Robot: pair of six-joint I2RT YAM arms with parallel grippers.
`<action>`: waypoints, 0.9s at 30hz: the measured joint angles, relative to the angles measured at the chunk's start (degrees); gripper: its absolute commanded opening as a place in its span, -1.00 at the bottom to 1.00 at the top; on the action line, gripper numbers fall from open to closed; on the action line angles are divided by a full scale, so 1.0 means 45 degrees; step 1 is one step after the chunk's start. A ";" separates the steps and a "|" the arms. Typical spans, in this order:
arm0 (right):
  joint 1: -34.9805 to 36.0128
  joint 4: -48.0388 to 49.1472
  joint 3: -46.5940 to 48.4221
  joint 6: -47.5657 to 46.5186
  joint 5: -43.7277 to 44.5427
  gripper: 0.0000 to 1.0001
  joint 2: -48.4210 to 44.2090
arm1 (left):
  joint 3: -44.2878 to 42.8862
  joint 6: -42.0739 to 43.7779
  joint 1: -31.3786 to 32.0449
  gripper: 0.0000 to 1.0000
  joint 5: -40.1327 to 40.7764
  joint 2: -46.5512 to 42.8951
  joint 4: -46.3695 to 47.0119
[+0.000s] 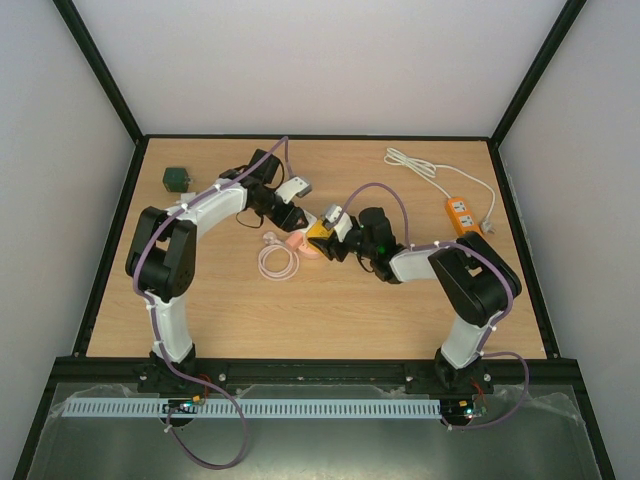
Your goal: Pull the plug off the socket
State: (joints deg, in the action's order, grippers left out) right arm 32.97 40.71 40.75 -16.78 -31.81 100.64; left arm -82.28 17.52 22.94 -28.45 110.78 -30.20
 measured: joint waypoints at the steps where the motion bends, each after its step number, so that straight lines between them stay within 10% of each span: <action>1: 0.0000 -0.0194 0.0083 -0.0039 -0.0005 0.46 0.0000 | 0.0015 0.0000 -0.0015 0.12 -0.0015 -0.0005 0.0019; 5: 0.0000 -0.0801 0.0219 -0.0287 -0.0010 0.43 0.0000 | 0.0049 0.0000 -0.0019 0.10 -0.0010 -0.0015 0.0068; 16: -0.0005 -0.1637 0.0437 -0.0374 0.0199 -0.41 0.0019 | 0.0165 -0.0005 0.0034 0.01 0.0058 -0.0068 0.0306; 27: 0.0010 -0.0879 0.0102 0.0398 0.0364 -0.70 0.0024 | 0.0321 0.0155 0.0321 -0.06 0.0704 -0.0238 0.0675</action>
State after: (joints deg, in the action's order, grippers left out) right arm 33.01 36.75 41.21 -14.98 -30.17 100.75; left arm -80.84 18.22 24.38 -25.28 109.71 -27.16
